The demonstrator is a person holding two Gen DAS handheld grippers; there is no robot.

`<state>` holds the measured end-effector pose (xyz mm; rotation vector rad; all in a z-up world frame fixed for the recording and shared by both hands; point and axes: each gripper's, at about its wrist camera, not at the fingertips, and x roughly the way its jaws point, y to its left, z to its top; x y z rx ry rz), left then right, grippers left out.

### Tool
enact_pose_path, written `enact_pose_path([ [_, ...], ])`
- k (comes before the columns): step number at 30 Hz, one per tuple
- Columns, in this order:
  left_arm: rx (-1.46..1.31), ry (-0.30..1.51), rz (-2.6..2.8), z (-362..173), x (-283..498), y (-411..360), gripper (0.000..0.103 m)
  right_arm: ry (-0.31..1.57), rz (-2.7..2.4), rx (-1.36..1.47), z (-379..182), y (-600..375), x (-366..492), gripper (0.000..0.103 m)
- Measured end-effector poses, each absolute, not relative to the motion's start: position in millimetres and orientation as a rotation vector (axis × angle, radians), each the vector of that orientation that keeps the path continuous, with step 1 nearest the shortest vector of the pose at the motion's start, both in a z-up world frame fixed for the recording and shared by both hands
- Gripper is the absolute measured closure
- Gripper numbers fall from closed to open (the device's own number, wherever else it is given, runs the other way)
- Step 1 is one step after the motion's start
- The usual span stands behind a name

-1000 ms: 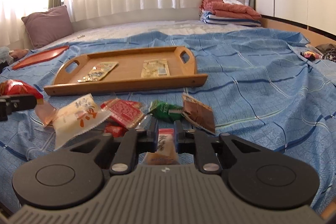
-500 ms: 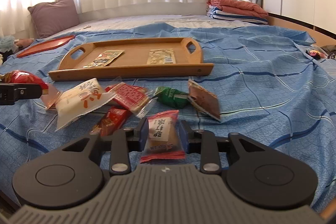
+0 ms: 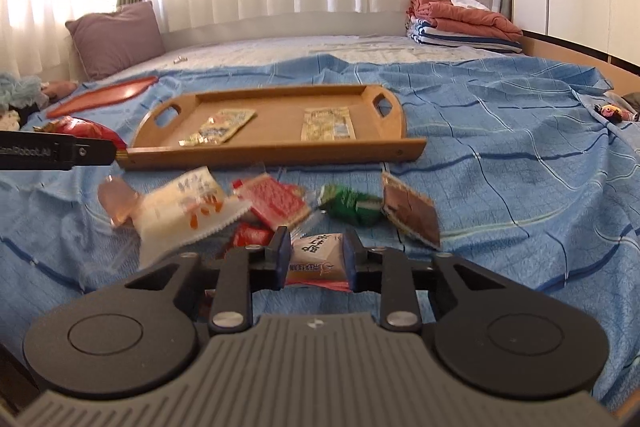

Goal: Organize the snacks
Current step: 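Grasp the small white-and-red candy pack with the right tool while the left tool holds the chip bag, then place the candy pack and chip bag on the wooden tray, opening both tools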

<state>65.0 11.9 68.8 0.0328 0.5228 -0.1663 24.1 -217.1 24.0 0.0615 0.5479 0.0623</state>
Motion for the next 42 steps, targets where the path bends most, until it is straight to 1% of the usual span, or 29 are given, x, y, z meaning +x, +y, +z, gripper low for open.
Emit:
enact_pose_path([
  [2, 0.028, 0.510, -0.166, 77.2, 77.8, 12.7, 0.036, 0.530, 0.069, 0.073, 33.8, -219.6, 29.6, 0.073],
  [3, 0.024, 0.502, -0.165, 81.2, 84.1, 13.1, 0.036, 0.522, 0.071, 0.077, 38.8, -221.0, 33.5, 0.093],
  [4, 0.020, 0.497, -0.166, 84.7, 90.7, 13.6, 0.036, 0.515, 0.071, 0.078, 43.9, -222.2, 37.7, 0.099],
  [8, 0.003, 0.495, -0.150, 91.5, 119.5, 17.3, 0.036, 0.466, 0.067, 0.062, 62.4, -225.9, 57.1, 0.099],
  [10, -0.006, 0.501, -0.134, 90.1, 127.5, 19.5, 0.036, 0.478, 0.069, 0.026, 63.9, -225.7, 65.8, 0.097],
  [11, -0.012, 0.504, -0.134, 88.4, 129.8, 21.3, 0.036, 0.492, 0.077, 0.017, 62.6, -225.9, 67.5, 0.093],
  [13, -0.015, 0.508, -0.137, 84.2, 131.3, 23.4, 0.036, 0.528, 0.085, 0.024, 56.8, -227.2, 65.3, 0.090],
  [14, -0.009, 0.512, -0.137, 81.4, 131.5, 23.6, 0.036, 0.556, 0.096, 0.027, 51.4, -227.9, 62.8, 0.070],
  [15, -0.003, 0.517, -0.135, 78.7, 131.9, 23.8, 0.036, 0.578, 0.100, 0.034, 46.2, -228.3, 59.8, 0.060],
  [16, 0.002, 0.522, -0.134, 75.7, 132.1, 23.9, 0.036, 0.597, 0.099, 0.045, 40.8, -228.7, 56.1, 0.056],
  [17, 0.005, 0.529, -0.133, 72.4, 132.4, 23.9, 0.036, 0.611, 0.097, 0.051, 34.7, -228.2, 51.7, 0.047],
  [18, 0.005, 0.537, -0.132, 69.2, 133.0, 24.2, 0.036, 0.618, 0.082, 0.052, 30.1, -226.4, 47.9, 0.036],
  [20, -0.001, 0.551, -0.129, 64.6, 134.1, 25.3, 0.036, 0.624, 0.052, 0.042, 19.0, -222.4, 42.2, 0.030],
  [23, -0.007, 0.557, -0.125, 62.4, 135.9, 26.4, 0.036, 0.682, 0.047, 0.040, 6.6, -219.9, 44.7, 0.031],
  [24, -0.006, 0.556, -0.127, 62.3, 136.0, 26.5, 0.036, 0.695, 0.052, 0.055, 4.4, -220.2, 45.1, 0.037],
  [25, -0.004, 0.554, -0.126, 62.1, 136.3, 27.1, 0.036, 0.707, 0.064, 0.075, 3.2, -220.6, 45.6, 0.046],
  [26, -0.002, 0.552, -0.125, 62.1, 136.6, 27.5, 0.036, 0.711, 0.067, 0.086, 3.7, -220.4, 45.8, 0.062],
  [28, -0.001, 0.549, -0.122, 63.1, 138.0, 27.4, 0.036, 0.710, 0.052, 0.079, 7.2, -218.9, 46.0, 0.069],
  [30, -0.004, 0.548, -0.122, 65.1, 140.7, 27.8, 0.036, 0.703, 0.056, 0.102, 13.2, -220.4, 45.6, 0.071],
  [36, -0.026, 0.554, -0.127, 70.3, 154.6, 28.2, 0.036, 0.634, 0.079, 0.130, 41.4, -225.7, 45.2, 0.071],
  [42, -0.067, 0.593, -0.140, 75.3, 186.4, 30.3, 0.036, 0.573, 0.099, 0.134, 72.0, -237.4, 89.4, 0.071],
])
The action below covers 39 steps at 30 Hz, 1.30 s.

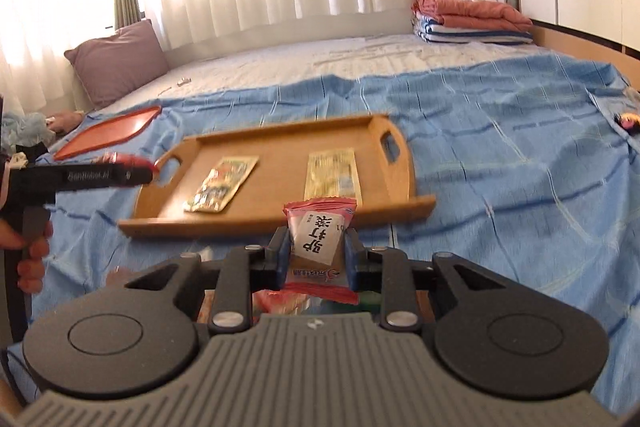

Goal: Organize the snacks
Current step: 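Place the candy pack and chip bag on the wooden tray, opening both tools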

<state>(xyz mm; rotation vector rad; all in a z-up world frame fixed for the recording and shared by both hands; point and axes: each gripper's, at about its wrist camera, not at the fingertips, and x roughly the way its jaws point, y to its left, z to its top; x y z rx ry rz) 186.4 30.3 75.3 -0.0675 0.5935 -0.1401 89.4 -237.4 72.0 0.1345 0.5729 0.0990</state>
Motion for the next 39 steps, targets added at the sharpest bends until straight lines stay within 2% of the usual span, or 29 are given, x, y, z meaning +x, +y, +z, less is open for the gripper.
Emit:
enact_pose_path([
  [8, -0.103, 0.682, -0.121, 72.3, 244.9, 30.2, 0.036, 0.647, 0.174, 0.164, 76.5, -243.7, 181.2, 0.071],
  [18, -0.055, 0.757, -0.091, 40.7, 267.7, 18.0, 0.036, 0.755, 0.284, 0.211, 34.4, -199.5, 250.8, 0.070],
  [26, -0.057, 0.785, -0.105, 23.2, 269.5, 9.7, 0.036, 0.796, 0.268, 0.225, 12.7, -191.7, 265.5, 0.070],
  [39, -0.038, 0.801, -0.180, 19.6, 270.3, -13.7, 0.035, 0.787, 0.151, 0.186, 7.9, -208.0, 268.0, 0.069],
])
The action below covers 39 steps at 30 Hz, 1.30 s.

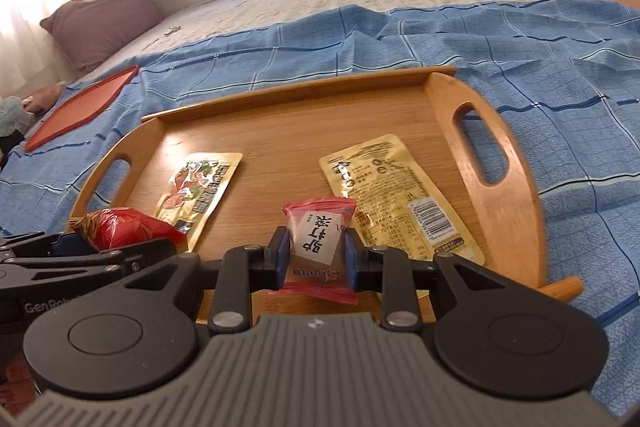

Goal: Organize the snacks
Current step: 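Place the candy pack and chip bag on the wooden tray, opening both tools, then grasp the pink jelly cup with the left tool while the right tool grasps the red biscuit pack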

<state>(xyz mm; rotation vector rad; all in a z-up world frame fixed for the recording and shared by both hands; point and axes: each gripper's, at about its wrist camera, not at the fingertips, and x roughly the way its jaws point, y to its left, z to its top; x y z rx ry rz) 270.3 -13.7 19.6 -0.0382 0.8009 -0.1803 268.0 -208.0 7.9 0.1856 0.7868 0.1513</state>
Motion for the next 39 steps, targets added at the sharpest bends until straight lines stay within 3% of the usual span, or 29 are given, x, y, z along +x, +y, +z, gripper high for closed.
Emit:
enact_pose_path([
  [5, -0.026, 0.797, -0.178, 23.1, 266.7, -14.2, 0.026, 0.773, 0.173, 0.182, 9.3, -208.7, 263.4, 0.063],
  [8, -0.010, 0.780, -0.183, 27.9, 261.9, -13.7, 0.016, 0.763, 0.189, 0.199, 13.3, -209.3, 260.5, 0.042],
  [18, 0.059, 0.690, -0.191, 50.7, 230.2, -6.3, 0.006, 0.723, 0.220, 0.181, 37.3, -210.3, 239.5, 0.030],
  [39, 0.003, 0.623, -0.224, 57.9, 123.6, 22.9, 0.005, 0.693, 0.223, -0.025, 35.2, -212.3, 147.7, 0.028],
])
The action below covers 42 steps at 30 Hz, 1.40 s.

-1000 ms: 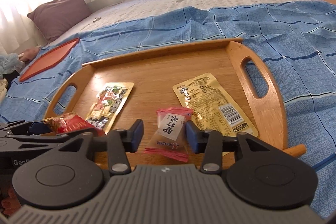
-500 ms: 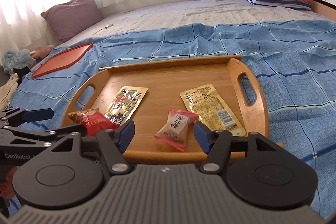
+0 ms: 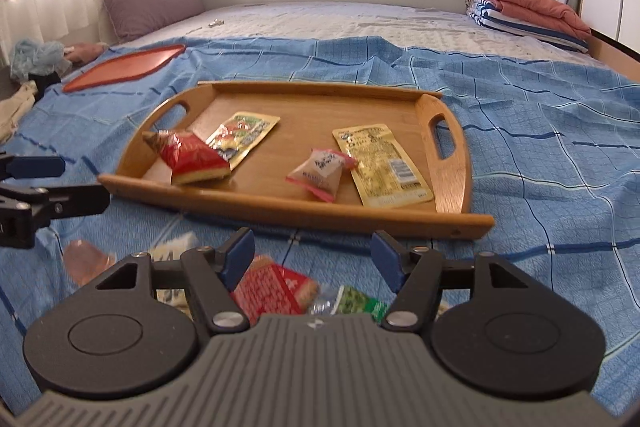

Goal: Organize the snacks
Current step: 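Grasp the pink jelly cup with the left tool while the right tool grasps the red biscuit pack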

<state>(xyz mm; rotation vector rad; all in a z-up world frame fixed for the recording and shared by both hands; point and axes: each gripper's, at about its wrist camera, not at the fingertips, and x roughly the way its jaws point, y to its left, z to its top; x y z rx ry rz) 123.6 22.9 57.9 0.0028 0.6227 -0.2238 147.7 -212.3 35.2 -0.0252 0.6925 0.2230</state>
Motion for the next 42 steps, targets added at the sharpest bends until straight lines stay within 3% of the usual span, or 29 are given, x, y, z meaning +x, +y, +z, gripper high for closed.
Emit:
enact_pose_path([
  [12, 0.035, 0.643, -0.234, 37.1, 88.2, 21.9, 0.006, 0.709, 0.256, -0.070, 21.7, -206.2, 122.6, 0.028],
  [23, 0.007, 0.692, -0.243, 26.4, 86.8, 22.4, 0.039, 0.702, 0.286, -0.087, 16.0, -196.1, 117.9, 0.028],
  [37, -0.056, 0.713, -0.223, 16.2, 95.3, 22.8, 0.041, 0.674, 0.279, -0.119, 7.6, -191.7, 117.5, 0.030],
  [42, -0.083, 0.713, -0.244, 14.0, 94.3, 23.3, 0.041, 0.661, 0.291, -0.119, 6.7, -190.4, 113.2, 0.037],
])
